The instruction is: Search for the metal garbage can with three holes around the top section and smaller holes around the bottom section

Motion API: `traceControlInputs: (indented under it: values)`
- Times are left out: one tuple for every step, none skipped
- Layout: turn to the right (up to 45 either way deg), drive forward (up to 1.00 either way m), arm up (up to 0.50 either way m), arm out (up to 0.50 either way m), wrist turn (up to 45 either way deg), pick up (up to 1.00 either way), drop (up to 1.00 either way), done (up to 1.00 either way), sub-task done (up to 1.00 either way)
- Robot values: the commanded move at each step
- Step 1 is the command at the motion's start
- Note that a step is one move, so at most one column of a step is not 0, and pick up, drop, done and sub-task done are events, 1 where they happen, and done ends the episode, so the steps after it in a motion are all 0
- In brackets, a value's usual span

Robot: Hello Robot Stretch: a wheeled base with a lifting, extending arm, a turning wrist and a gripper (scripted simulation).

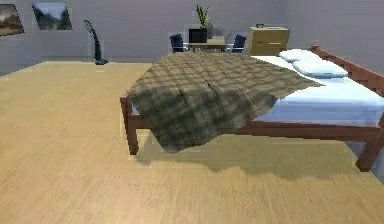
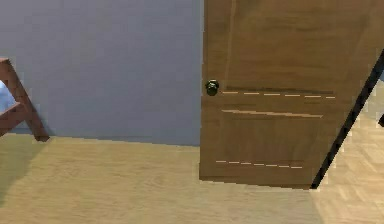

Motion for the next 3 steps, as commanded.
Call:
traceControlInputs:
  values:
    - [0.0, 0.25, 0.00, 0.00, 0.0, 0.00, 0.00, 0.00, 0.00]
    - [-45.0, 0.00, 0.00, 0.00, 0.0, 0.00, 0.00, 0.00, 0.00]
    - [-12.0, 0.00, 0.00, 0.00, 0.0, 0.00, 0.00, 0.00, 0.00]
